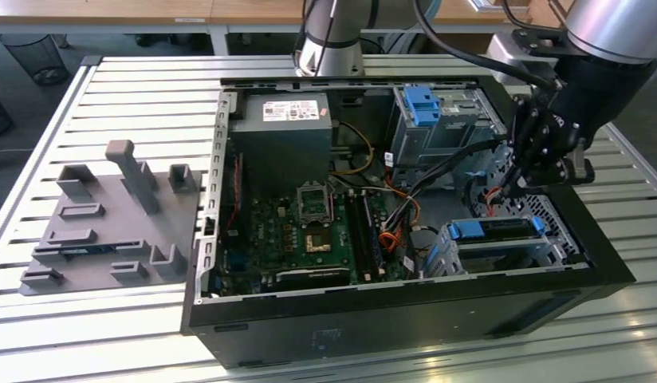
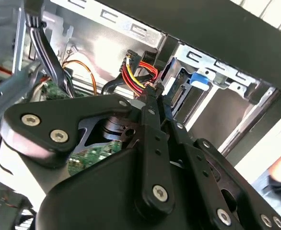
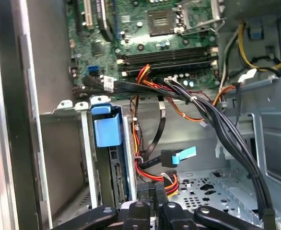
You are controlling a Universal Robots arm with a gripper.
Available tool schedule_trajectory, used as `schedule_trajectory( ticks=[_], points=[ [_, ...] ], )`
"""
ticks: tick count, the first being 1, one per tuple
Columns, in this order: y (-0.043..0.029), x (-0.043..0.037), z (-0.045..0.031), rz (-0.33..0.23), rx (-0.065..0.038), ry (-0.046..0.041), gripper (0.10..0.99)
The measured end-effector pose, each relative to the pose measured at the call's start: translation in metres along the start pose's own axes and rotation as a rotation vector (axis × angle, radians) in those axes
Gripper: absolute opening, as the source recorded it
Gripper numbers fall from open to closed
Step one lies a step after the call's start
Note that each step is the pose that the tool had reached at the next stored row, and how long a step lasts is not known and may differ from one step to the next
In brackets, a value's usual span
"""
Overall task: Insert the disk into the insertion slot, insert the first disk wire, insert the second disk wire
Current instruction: 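Insert the first disk wire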
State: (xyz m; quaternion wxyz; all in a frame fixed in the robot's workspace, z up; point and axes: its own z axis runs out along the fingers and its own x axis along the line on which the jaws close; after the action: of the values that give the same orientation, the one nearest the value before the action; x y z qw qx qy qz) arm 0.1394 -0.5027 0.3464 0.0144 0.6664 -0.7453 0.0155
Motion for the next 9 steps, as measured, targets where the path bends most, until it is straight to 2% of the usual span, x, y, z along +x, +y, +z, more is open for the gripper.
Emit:
schedule_trajectory(
  ticks=[4,9],
  points=[
    [0.0002,0.0006,0.0004,-0.049,0.002,-0.0005,0.169],
    [0.0013,0.0052,0.0005,-0.053,0.003,-0.0003,0.169]
  ],
)
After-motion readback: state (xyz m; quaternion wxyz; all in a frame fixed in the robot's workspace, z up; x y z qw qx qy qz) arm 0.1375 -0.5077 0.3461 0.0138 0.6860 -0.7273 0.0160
